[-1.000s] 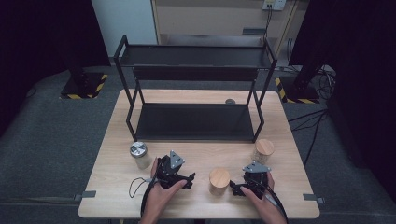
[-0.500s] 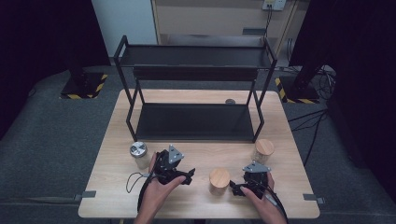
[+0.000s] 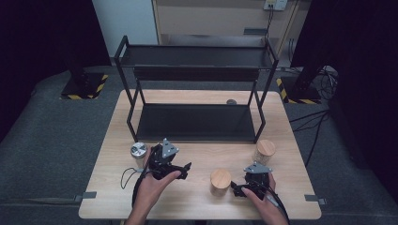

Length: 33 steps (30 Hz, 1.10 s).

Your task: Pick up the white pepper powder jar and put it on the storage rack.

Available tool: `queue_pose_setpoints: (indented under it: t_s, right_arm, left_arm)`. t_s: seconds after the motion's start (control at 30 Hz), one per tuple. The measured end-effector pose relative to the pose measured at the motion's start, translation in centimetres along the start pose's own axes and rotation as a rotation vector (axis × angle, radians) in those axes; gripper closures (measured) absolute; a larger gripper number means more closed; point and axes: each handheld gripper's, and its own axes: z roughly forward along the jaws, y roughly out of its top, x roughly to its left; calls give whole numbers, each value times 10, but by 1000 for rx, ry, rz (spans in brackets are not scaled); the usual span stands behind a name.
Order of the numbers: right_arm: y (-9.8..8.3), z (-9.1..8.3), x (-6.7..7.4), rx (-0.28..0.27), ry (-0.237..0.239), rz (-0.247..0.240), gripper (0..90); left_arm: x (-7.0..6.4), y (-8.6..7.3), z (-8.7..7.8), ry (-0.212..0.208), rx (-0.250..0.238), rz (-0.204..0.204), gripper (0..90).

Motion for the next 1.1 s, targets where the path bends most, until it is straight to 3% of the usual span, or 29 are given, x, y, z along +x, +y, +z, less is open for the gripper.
queue_pose_setpoints:
  t_s: [1.1]
  right_arm:
    - [-1,-1,1,-1,-13,8,7]
  left_arm:
    - [41,17,-24,26,-57,-20,19]
